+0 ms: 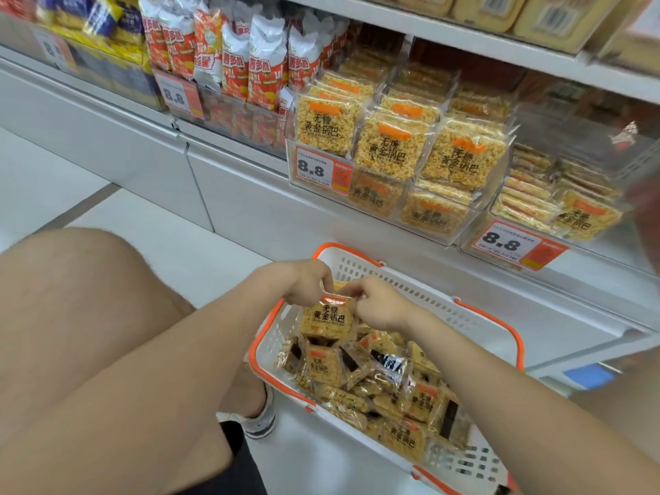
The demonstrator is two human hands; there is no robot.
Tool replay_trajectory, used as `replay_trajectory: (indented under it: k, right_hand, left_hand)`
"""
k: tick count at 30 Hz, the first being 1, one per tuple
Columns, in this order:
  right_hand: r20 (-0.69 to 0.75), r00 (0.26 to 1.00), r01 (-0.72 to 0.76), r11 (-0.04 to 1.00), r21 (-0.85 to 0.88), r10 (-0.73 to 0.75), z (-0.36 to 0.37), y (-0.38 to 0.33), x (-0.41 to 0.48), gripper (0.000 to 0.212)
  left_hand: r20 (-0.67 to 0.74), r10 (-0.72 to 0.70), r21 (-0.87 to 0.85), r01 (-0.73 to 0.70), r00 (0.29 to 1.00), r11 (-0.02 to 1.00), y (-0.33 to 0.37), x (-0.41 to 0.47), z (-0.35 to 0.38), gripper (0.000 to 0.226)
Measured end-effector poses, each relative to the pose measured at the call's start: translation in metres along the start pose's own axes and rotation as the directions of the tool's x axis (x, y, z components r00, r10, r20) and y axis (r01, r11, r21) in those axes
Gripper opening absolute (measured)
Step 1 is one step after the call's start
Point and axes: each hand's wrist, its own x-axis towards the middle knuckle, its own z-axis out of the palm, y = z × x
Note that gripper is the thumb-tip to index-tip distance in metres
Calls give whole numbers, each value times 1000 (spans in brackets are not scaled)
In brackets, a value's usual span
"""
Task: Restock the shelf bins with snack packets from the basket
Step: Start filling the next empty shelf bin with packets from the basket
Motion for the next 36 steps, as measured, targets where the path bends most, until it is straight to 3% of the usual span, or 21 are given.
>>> replay_trajectory:
  k: [5, 9, 12, 14, 18, 22, 27, 30, 36]
  right_hand:
    - [-39, 999, 13, 997, 70, -11, -13, 1, -19, 45]
    - [-70, 998, 5, 998, 65, 0, -15, 6, -25, 32]
    - [-187, 982, 22, 998, 58, -11, -19, 7, -29, 28]
    - [-280, 959, 27, 999, -35, -36, -22, 7, -31, 40]
    - [-436, 897, -52, 962, -269, -73, -31, 0, -42, 44]
    - [-603, 793, -71, 971, -229, -84, -47, -10, -60, 46]
    - [-694, 709, -118, 951, -287, -121, -88, -16, -92, 39]
    - [-686, 719, -127, 951, -283, -108, -123, -15, -109, 40]
    - [-694, 715, -193, 931, -310, -83, -189, -1, -143, 35]
  left_hand:
    - [-21, 24, -192, -28, 999, 981, 9, -8, -3, 39]
    - [-39, 60, -161, -66, 997, 985, 24, -11, -5, 42]
    - [-124, 123, -141, -140, 985, 980, 39, -12, -9, 39]
    - [-218, 165, -149, -200, 962, 968, 50, -13, -10, 35]
    - [-365, 203, -274, -313, 909, 909, 67, -14, -9, 31]
    - [-474, 216, -416, -434, 853, 800, 90, -21, -17, 45]
    - [-681, 272, -322, -611, 680, 723, 127, -32, -26, 33]
    - [-761, 337, -193, -690, 554, 698, 149, -34, -29, 29]
    - [-862, 415, 113, -687, 291, 717, 197, -41, -38, 36]
